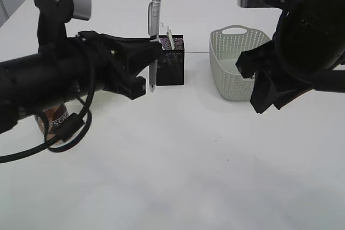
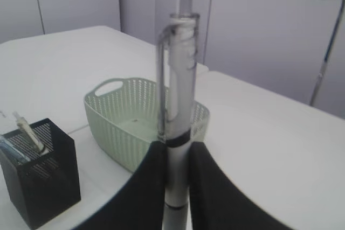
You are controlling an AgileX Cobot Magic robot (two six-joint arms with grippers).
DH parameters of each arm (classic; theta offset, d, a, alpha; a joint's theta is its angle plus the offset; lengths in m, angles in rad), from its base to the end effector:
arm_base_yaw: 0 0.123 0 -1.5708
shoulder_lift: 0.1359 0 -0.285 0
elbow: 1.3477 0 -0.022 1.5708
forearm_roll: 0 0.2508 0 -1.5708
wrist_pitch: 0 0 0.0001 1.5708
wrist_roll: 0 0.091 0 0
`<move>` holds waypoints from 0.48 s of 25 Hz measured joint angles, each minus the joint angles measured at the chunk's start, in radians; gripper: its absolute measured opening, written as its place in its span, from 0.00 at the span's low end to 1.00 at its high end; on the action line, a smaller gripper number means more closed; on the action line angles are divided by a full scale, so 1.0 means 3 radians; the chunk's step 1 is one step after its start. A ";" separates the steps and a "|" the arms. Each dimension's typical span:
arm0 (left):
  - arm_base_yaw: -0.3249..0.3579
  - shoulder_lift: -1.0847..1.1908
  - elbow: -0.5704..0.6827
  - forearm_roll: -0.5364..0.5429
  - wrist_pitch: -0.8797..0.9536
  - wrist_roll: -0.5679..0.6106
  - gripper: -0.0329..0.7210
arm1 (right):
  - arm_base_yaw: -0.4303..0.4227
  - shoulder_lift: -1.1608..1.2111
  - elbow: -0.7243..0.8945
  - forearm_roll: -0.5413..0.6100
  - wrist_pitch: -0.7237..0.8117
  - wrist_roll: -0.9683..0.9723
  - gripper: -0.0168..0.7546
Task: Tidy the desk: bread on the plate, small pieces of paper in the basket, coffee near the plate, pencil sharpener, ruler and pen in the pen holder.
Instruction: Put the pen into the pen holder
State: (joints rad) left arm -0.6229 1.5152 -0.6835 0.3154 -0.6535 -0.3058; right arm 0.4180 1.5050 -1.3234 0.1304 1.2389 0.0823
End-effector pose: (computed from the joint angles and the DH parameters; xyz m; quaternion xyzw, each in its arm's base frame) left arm 0.2426 -0.1953 0.2429 0.2697 0.6955 -0.2861 0.6014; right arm 0.2633 0.1292 0.3178 -0.1519 0.9792 0.0910 0.0988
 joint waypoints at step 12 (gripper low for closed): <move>0.0324 0.1177 -0.0773 -0.0707 -0.1075 0.0000 0.13 | 0.0000 0.0000 0.0000 -0.0057 0.0000 -0.0026 0.34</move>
State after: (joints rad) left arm -0.5255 1.8683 -0.9156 0.1032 -0.9761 -0.3058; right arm 0.4180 1.5050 -1.3234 0.1132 1.2389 0.0747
